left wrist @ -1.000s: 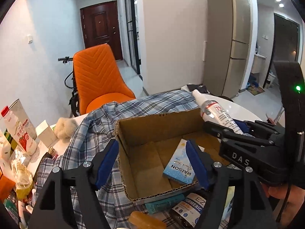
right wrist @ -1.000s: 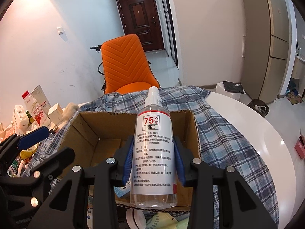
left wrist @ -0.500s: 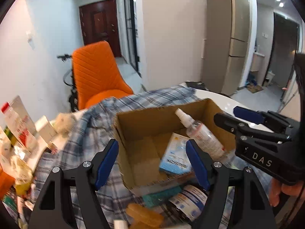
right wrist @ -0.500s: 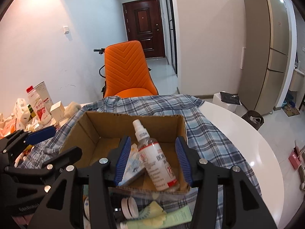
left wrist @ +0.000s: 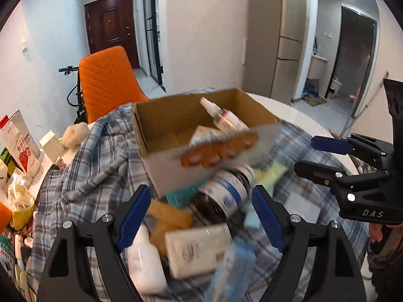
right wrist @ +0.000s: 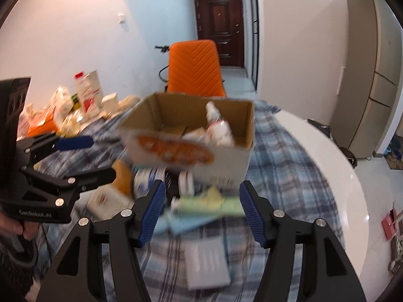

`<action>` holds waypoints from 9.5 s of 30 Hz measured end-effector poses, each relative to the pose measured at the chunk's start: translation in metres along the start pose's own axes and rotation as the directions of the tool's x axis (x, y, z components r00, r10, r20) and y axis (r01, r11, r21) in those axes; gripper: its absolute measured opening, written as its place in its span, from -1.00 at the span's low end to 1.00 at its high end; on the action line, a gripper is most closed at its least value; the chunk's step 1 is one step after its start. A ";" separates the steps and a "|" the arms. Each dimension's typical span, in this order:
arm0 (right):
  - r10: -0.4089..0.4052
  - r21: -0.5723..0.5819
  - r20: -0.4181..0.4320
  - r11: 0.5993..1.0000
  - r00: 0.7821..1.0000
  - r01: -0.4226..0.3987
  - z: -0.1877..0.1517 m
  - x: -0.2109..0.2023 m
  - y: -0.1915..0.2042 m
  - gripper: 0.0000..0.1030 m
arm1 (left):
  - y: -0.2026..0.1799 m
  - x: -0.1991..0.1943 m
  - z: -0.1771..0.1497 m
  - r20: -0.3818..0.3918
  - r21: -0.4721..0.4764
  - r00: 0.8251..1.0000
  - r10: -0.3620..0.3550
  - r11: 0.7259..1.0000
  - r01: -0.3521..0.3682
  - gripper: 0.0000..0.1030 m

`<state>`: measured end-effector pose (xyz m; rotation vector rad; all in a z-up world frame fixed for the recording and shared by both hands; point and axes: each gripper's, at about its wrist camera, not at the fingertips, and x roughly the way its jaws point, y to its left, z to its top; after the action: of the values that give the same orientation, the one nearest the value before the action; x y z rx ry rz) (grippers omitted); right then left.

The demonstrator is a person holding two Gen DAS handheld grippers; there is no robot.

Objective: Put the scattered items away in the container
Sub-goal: 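Move the left tool to the blue wipes pack while the right tool approaches the grey box, then grasp the blue wipes pack with the left tool while the right tool grasps the grey box, then lift the wipes pack with the left tool while the right tool carries the grey box over the cardboard box, then lower the grey box into the cardboard box with the right tool while the left tool holds the wipes above, then open the left tool to drop the wipes pack in while the right tool releases the grey box, then withdraw both tools from the cardboard box toward the remaining items, then reach the right tool to the white bag and close on it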

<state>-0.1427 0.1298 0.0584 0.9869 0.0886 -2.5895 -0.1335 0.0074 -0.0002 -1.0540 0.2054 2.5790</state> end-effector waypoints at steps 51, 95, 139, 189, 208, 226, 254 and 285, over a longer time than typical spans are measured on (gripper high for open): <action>-0.003 -0.059 -0.137 0.998 0.991 -0.005 -0.079 0.018 0.000 0.82 | -0.020 0.034 -0.091 -0.234 0.021 0.967 -0.099 0.994 0.107 -0.14; 0.031 -0.022 -0.154 0.999 0.988 -0.034 -0.075 0.019 -0.018 -0.03 | -0.025 0.002 -0.086 -0.202 0.034 0.967 -0.155 0.986 0.165 -0.64; 0.051 -0.035 -0.068 0.998 0.996 -0.054 -0.020 -0.007 0.005 -0.10 | -0.025 -0.021 -0.040 -0.096 0.042 0.987 -0.126 0.991 0.131 -0.64; 0.203 0.192 -0.201 0.968 0.958 -0.165 0.102 0.138 -0.024 -0.10 | 0.056 0.125 0.092 -0.248 -0.086 0.969 -0.011 0.996 -0.010 -0.63; 0.134 0.177 -0.206 0.979 0.969 -0.098 0.103 0.143 -0.020 -0.10 | 0.061 0.134 0.091 -0.270 -0.092 0.963 0.008 0.995 -0.034 -0.63; 0.138 0.226 -0.125 0.968 0.982 -0.108 0.107 0.127 -0.034 0.07 | 0.066 0.126 0.098 -0.232 -0.169 0.972 -0.022 0.985 -0.018 -0.05; 0.167 0.008 -0.026 0.986 0.986 -0.167 0.060 0.037 0.003 0.69 | 0.043 0.029 0.058 -0.090 -0.064 0.996 0.022 0.998 -0.028 0.64; 0.373 -0.271 -0.180 0.871 0.910 -0.410 -0.032 0.050 0.076 0.81 | 0.047 0.003 -0.066 -0.207 0.000 0.976 0.070 0.997 -0.072 0.64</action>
<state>-0.1294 0.0497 0.0068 0.9352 0.2793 -2.0668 -0.1098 -0.0529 -0.0490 -1.3421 0.2896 2.5315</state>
